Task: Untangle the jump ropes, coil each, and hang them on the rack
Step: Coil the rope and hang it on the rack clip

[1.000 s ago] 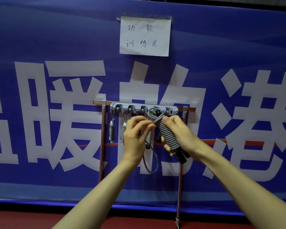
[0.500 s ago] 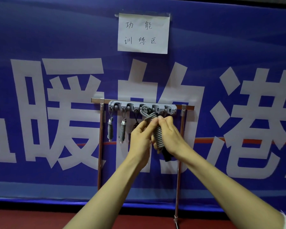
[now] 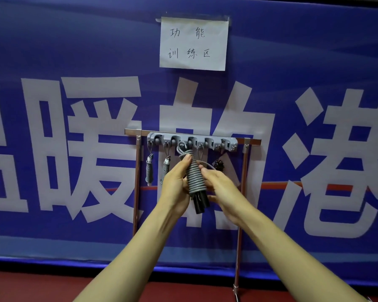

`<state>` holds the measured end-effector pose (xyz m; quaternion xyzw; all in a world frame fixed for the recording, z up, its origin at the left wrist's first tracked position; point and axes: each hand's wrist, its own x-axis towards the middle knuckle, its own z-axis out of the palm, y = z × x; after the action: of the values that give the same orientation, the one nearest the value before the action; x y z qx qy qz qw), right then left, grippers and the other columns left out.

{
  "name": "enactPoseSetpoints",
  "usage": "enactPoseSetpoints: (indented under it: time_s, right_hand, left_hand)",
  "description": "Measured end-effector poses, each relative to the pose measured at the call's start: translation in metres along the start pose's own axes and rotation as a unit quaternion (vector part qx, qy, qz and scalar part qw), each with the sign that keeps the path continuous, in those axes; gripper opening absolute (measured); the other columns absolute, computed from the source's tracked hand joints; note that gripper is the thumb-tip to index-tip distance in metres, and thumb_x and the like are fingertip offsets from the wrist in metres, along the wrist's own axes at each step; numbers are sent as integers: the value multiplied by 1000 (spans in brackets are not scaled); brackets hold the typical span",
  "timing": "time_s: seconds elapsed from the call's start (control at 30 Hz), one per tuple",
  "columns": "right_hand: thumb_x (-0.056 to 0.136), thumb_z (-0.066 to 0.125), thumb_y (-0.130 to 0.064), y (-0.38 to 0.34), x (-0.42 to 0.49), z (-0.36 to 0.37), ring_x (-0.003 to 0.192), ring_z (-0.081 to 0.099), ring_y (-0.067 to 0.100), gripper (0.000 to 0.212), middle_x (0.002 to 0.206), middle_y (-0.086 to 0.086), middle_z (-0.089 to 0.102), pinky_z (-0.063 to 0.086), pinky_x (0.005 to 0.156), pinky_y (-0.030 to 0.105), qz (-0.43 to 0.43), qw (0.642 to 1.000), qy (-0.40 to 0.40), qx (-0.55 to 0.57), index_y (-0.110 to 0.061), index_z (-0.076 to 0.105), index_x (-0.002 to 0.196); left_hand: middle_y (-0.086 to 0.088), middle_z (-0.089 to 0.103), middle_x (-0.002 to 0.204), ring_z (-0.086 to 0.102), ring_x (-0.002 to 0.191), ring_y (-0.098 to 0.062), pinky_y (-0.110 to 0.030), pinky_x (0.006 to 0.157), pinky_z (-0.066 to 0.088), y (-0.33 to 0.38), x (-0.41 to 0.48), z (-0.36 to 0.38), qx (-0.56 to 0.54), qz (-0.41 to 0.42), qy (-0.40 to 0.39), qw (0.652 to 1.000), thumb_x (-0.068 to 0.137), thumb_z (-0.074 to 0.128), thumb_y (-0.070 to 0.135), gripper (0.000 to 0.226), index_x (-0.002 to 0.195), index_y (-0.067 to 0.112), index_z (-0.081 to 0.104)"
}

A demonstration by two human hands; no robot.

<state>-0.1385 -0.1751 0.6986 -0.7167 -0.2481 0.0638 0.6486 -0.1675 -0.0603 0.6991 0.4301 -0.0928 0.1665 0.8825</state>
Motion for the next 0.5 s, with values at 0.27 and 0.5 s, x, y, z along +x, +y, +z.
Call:
enactPoseSetpoints:
  time_s: [0.27,0.5]
  right_hand:
    - [95,55,-18,4,16,-25,86,48,12,4,87,-6,54,43,73,27,-297,862,169,-376,-15,58,93]
    - [98,53,-29,-9,33,-28,107,61,18,22,112,1,64,51,96,40,-51,977,-13,-207,-18,57,117]
  left_hand:
    - [-6,67,81,66,67,-14,-28,64,56,9,7,-15,45,-46,-9,998,92,59,27,20,100,9,63]
    - [-7,66,80,64,69,-15,-27,63,56,21,15,-20,32,-85,-61,994,83,63,30,30,98,4,64]
